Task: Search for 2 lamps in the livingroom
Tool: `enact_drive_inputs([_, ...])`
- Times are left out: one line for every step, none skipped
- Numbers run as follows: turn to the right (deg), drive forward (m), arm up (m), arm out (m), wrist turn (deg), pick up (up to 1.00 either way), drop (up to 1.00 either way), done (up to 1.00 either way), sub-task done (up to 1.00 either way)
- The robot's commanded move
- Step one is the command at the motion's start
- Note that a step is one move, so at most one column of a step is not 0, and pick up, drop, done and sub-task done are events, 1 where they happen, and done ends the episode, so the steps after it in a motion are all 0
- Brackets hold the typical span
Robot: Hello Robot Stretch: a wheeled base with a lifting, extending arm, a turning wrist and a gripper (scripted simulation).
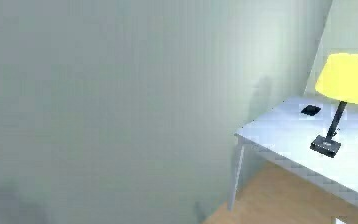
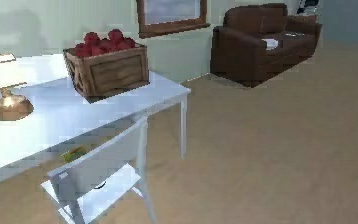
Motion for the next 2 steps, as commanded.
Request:
enact_drive_inputs([39.0, 0.00, 0.00, 0.00, 0.0, 0.00, 0.00, 0.00, 0.00])
enact_drive_inputs([0.0, 0.00, 0.00, 0.00, 0.0, 0.00, 0.00, 1.00, 0.00])
